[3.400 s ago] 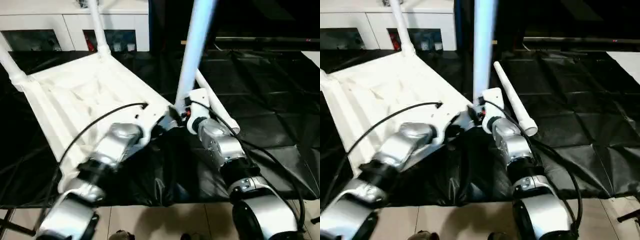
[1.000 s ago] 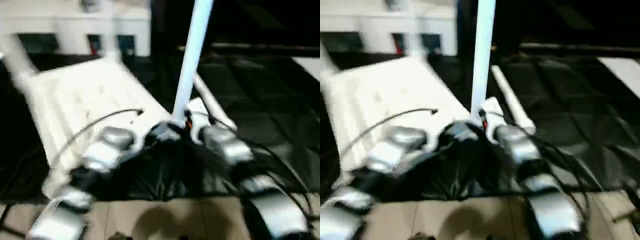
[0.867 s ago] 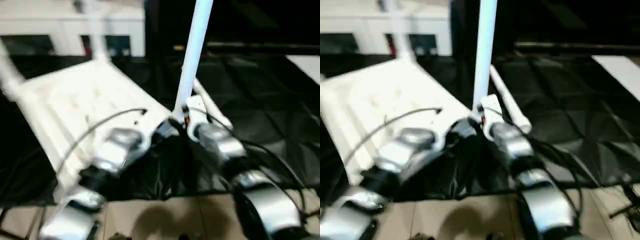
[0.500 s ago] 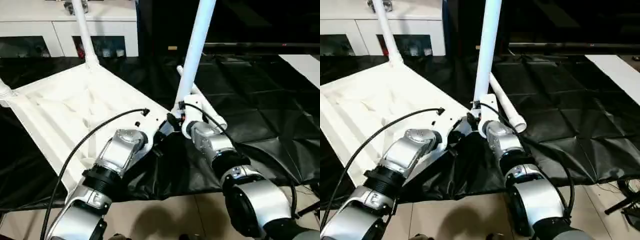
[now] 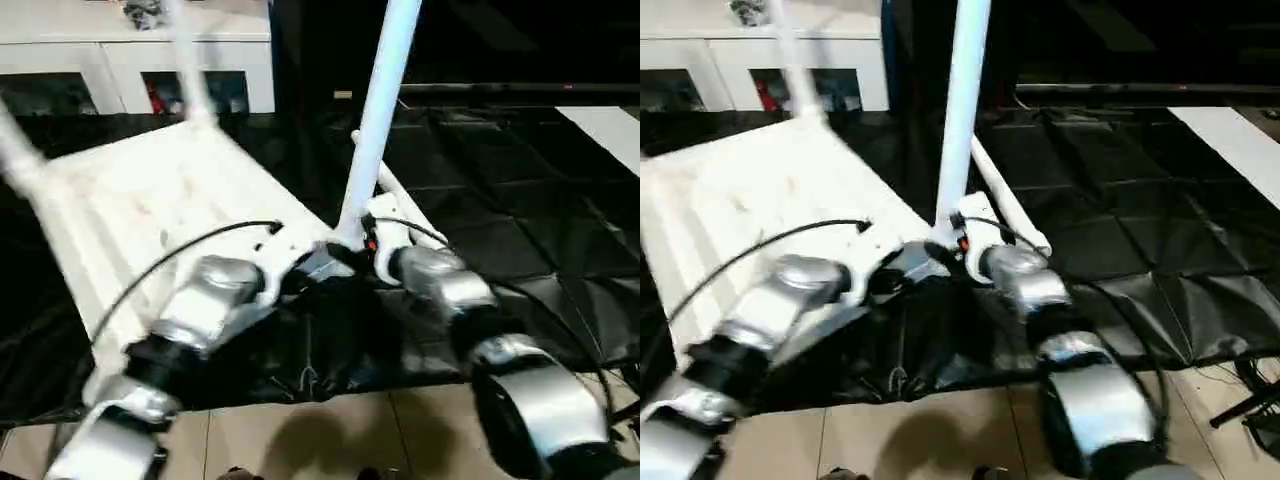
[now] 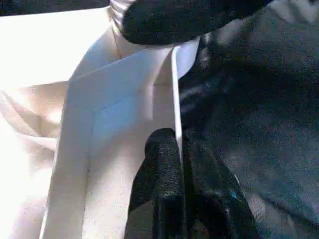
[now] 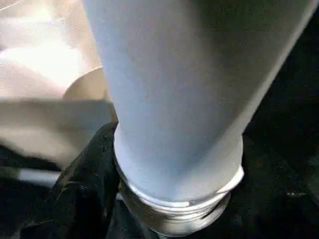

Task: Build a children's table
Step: Insert table leg to table base

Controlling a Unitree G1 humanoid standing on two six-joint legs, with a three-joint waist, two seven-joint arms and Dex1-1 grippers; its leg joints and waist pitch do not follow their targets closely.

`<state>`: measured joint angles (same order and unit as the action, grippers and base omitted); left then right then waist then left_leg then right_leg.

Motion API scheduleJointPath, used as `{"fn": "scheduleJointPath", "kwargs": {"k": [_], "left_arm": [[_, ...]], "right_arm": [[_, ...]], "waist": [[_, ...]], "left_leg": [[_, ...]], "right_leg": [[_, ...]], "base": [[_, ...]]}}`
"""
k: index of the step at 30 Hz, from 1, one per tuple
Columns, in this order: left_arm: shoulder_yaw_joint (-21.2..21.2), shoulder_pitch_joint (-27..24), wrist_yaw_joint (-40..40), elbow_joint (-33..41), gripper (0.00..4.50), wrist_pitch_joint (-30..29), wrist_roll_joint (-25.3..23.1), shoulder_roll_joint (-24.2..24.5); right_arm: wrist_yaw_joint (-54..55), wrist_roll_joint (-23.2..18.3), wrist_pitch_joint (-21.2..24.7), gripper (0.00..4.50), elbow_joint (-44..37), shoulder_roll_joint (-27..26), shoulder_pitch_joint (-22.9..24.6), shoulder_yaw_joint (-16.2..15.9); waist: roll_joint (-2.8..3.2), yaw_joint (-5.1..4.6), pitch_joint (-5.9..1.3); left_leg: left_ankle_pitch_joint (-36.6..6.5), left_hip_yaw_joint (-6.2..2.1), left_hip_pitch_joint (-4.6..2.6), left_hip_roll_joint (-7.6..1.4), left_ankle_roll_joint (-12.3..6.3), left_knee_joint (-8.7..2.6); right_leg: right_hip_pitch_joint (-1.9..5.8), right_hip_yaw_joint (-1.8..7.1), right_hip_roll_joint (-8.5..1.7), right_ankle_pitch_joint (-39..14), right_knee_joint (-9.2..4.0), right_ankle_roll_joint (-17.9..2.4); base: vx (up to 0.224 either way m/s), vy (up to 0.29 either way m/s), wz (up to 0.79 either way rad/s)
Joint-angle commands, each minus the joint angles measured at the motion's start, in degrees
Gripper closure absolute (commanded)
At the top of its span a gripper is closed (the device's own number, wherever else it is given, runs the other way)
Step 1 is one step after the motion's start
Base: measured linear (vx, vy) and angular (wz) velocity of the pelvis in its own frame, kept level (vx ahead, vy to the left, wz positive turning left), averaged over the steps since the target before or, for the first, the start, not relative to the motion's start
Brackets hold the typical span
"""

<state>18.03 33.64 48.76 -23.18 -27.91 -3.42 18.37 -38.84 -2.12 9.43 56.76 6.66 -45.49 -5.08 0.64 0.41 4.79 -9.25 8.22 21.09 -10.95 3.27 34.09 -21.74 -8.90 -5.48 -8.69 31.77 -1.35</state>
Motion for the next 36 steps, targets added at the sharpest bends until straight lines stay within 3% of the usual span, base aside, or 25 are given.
{"fn": "scheduleJointPath", "kwargs": {"k": [1,6,13,17,20,21,22,23,24,25,26,27,28,29,30,31,32,33,34,35,36], "left_arm": [[2.35,0.69,5.89,3.92,4.5,3.65,1.72,0.95],[3.65,-0.13,11.53,5.7,4.5,4.2,2.34,4.48],[4.44,-0.07,15.26,5.55,4.5,5.52,2.64,6.32],[4.61,0.58,15.64,4.34,4.5,6.08,2.65,6.44],[4.12,0.94,14.06,3.64,4.5,5.79,2.23,5.91],[2.88,1.72,9.45,2.33,4.5,4.54,1.51,3.78],[2.5,1.91,8.0,2.13,4.5,3.9,1.35,2.94],[2.33,1.99,7.37,2.05,4.5,3.62,1.28,2.58],[2.21,2.04,6.93,2.01,4.5,3.4,1.23,2.31],[1.08,2.42,2.1,1.79,4.5,1.0,0.82,-0.76],[1.07,2.43,2.02,1.78,4.5,0.97,0.82,-0.8],[0.43,2.62,-0.9,1.67,4.5,-0.46,0.59,-2.66],[0.17,2.66,-2.14,1.62,4.5,-1.12,0.58,-3.63],[-0.54,2.76,-6.74,1.42,4.5,-3.52,0.49,-7.5],[-0.65,2.89,-8.9,0.78,4.5,-3.99,0.34,-9.26],[-0.73,3.09,-10.7,0.07,4.5,-4.34,0.06,-10.66],[-0.79,3.26,-11.45,-0.31,4.5,-4.3,-0.15,-11.07],[-1.06,3.84,-14.17,-1.6,4.5,-4.21,-0.92,-12.54],[-1.11,3.9,-14.49,-1.72,4.5,-4.24,-1.04,-12.7],[-1.23,4.01,-14.81,-1.87,4.5,-4.23,-1.16,-12.85],[-1.62,4.33,-15.47,-2.26,4.5,-4.02,-1.39,-12.94]], "right_arm": [[-6.84,3.1,2.97,1.73,1.41,1.69,4.89,-4.47],[-13.71,4.03,2.96,1.73,-2.66,6.04,8.37,-6.65],[-17.37,3.14,4.35,1.73,-7.11,8.77,11.02,-7.54],[-16.75,3.6,4.23,1.73,-7.85,8.78,11.54,-7.6],[-12.85,3.66,3.83,1.73,-6.92,7.67,11.08,-6.52],[-4.69,3.38,3.77,1.73,-3.57,5.19,9.49,-4.1],[-2.29,3.31,3.93,1.73,-2.57,4.42,8.97,-3.48],[-1.25,3.28,3.99,1.73,-2.14,4.08,8.75,-3.21],[-0.52,3.26,4.07,1.73,-1.87,3.84,8.6,-3.03],[5.24,2.85,3.99,1.73,0.52,1.57,7.2,-1.61],[5.32,2.84,3.98,1.73,0.56,1.54,7.18,-1.59],[8.45,2.56,3.78,1.73,1.89,0.22,6.39,-0.82],[9.84,2.21,3.7,1.73,2.56,-0.49,5.96,-0.31],[15.49,0.77,3.37,1.73,5.29,-3.31,4.16,1.72],[17.82,0.21,3.08,1.73,6.58,-4.65,3.22,2.54],[19.68,-0.3,2.55,1.73,7.64,-5.84,2.41,3.25],[20.34,-0.72,2.42,1.73,7.94,-6.29,2.11,3.71],[22.76,-2.23,1.9,1.73,9.09,-7.92,0.99,5.46],[23.06,-2.41,1.82,1.73,9.27,-8.11,0.84,5.71],[23.17,-2.49,1.68,1.73,9.45,-8.33,0.66,5.84],[23.32,-2.27,1.14,1.73,9.8,-8.76,0.34,5.72]], "waist": [[0.9,-0.28,-3.57],[0.83,0.75,-3.85],[0.57,1.75,-4.31],[0.48,2.0,-4.36],[0.26,1.9,-3.92],[0.18,1.62,-3.65],[0.23,1.38,-3.52],[0.23,1.12,-3.55],[0.32,0.6,-3.35],[1.04,0.06,-3.08],[1.37,-0.39,-2.98],[2.25,-0.84,-2.75],[2.54,-0.85,-2.89],[3.2,0.48,-2.65],[0.72,0.56,-2.55],[-0.71,0.96,-2.25],[-1.96,0.48,-2.73],[-1.47,0.95,-2.76],[-0.95,0.85,-3.04],[0.22,1.0,-3.83],[0.93,0.8,-4.21]], "left_leg": [[-37.6,-1.42,-2.36,-2.28,1.85,-4.73],[-34.12,-1.21,-1.81,-2.54,1.58,-4.98],[-28.89,-0.5,-1.68,-2.6,1.19,-5.0],[-27.25,-0.27,-1.66,-2.61,0.88,-4.95],[-28.74,-0.23,-1.85,-2.28,1.08,-4.79],[-29.2,-0.34,-1.81,-2.11,1.27,-4.66],[-30.22,-0.63,-2.19,-1.8,1.84,-4.42],[-30.78,-0.71,-2.36,-1.76,2.05,-4.26],[-32.31,-0.94,-2.72,-1.6,2.15,-3.96],[-34.96,-1.32,-2.77,-1.78,2.26,-4.06],[-36.89,-1.49,-2.93,-2.14,2.59,-4.23],[-43.17,-2.58,-2.01,-3.58,3.26,-6.21],[-46.12,-3.09,-0.27,-4.86,3.68,-8.06],[-52.84,-2.04,1.71,-6.27,4.51,-12.05],[-49.97,-0.26,-0.95,-4.82,3.48,-11.38],[-39.06,-0.09,-6.47,-0.22,4.47,-1.63],[-29.04,0.41,-6.39,1.2,2.87,2.67],[-15.89,-0.7,-1.31,0.57,1.25,1.69],[-16.99,-1.25,1.59,-0.67,2.03,-2.39],[-18.98,-1.74,1.13,-1.24,2.66,-3.03],[-22.1,-2.37,0.69,-2.19,3.14,-3.97]], "right_leg": [[0.69,2.35,-4.0,-34.91,-5.58,-3.82],[1.0,3.47,-4.22,-31.37,-4.68,-6.45],[1.27,4.36,-4.11,-26.12,-3.95,-9.44],[1.26,4.5,-4.05,-26.33,-3.86,-9.54],[0.77,4.53,-3.95,-31.34,-4.24,-8.07],[0.76,4.25,-4.08,-35.34,-4.64,-6.59],[0.65,3.43,-4.09,-39.69,-5.48,-4.47],[0.59,3.08,-4.07,-41.04,-5.71,-3.58],[0.45,2.01,-3.94,-43.43,-6.58,-1.69],[0.69,0.9,-3.77,-43.81,-7.05,-0.4],[0.83,0.21,-3.57,-42.87,-7.21,-0.27],[2.6,-0.64,-2.69,-36.93,-5.29,-0.66],[4.5,0.6,-2.45,-29.96,-1.3,-2.14],[5.58,2.08,-1.15,-16.05,5.96,-5.2],[2.39,4.65,-0.87,-17.25,5.53,-5.57],[-4.02,5.07,-5.22,-50.27,-5.57,-3.23],[-4.31,4.91,-7.02,-59.23,-7.79,-1.26],[1.08,4.67,-8.85,-61.36,-6.93,0.96],[2.95,2.32,-5.94,-52.71,-5.0,1.64],[2.96,2.05,-5.13,-47.06,-4.65,1.35],[2.66,2.24,-4.63,-35.57,-3.7,-1.61]], "base": [[0.0,0.0,0.0],[0.0,0.0,0.0],[0.0,0.0,0.0],[0.0,0.0,0.0],[0.0,0.0,0.0],[0.0,0.0,0.0],[0.0,0.0,0.0],[0.0,0.0,0.0],[0.0,0.0,0.0],[-0.053,0.016,-0.09],[0.0,0.0,0.0],[0.0,0.0,0.0],[-0.078,0.031,-0.13],[-0.064,-0.005,-0.03],[-0.057,-0.027,0.03],[0.032,-0.089,0.07],[0.07,-0.03,-0.33],[0.07,-0.03,-0.33],[0.066,0.05,-0.49],[0.013,0.026,-0.18],[0.019,0.035,-0.2]]}}
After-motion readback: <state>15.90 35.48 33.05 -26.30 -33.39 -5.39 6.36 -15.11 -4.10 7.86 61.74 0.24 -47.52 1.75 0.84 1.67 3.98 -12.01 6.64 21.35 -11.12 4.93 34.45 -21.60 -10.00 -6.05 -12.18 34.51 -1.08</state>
